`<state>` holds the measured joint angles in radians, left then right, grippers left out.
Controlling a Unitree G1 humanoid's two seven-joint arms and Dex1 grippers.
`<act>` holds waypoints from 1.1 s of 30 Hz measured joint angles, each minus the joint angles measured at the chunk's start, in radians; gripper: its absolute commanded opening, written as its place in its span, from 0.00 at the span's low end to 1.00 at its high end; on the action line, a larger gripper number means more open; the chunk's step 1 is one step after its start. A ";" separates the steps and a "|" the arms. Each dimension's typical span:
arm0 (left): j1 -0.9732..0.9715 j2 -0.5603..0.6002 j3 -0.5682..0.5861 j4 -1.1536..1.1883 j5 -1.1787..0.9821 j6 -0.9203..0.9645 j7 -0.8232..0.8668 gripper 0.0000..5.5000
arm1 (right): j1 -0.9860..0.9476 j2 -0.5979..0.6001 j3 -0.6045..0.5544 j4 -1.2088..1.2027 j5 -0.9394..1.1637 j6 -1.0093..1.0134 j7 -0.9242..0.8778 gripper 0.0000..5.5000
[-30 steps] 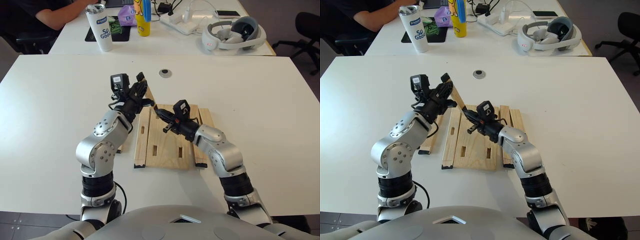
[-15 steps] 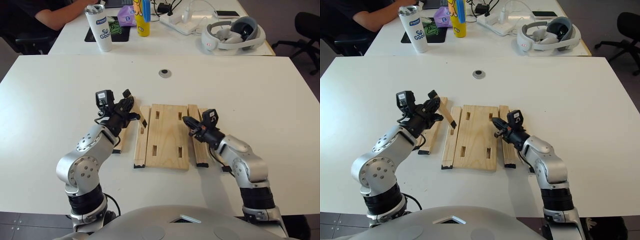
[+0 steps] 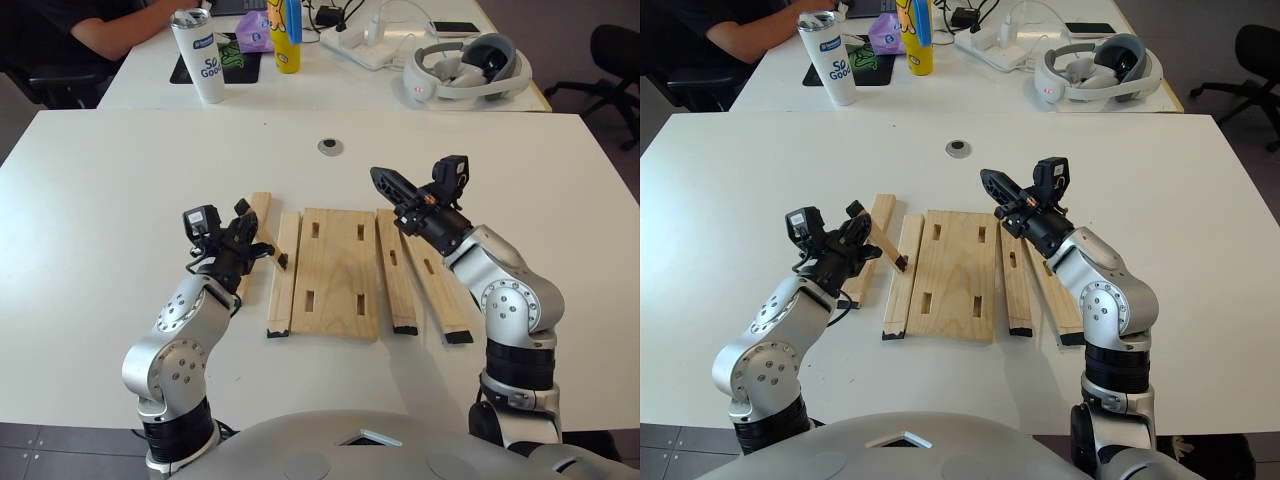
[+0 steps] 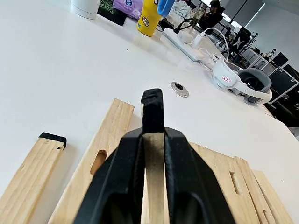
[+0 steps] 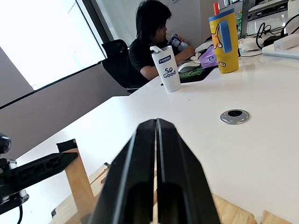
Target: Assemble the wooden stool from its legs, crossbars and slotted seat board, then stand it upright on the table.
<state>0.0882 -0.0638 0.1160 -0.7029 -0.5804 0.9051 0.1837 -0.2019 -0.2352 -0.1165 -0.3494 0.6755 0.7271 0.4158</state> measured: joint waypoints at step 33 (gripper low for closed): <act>0.215 0.129 -0.385 0.030 0.426 -0.425 -0.031 0.08 | -0.085 -0.085 0.102 0.065 -0.022 0.021 0.087 0.00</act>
<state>0.3030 0.0653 -0.2687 -0.6728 -0.1546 0.4796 0.1530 -0.2866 -0.3204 -0.0150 -0.2848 0.6534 0.7483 0.5028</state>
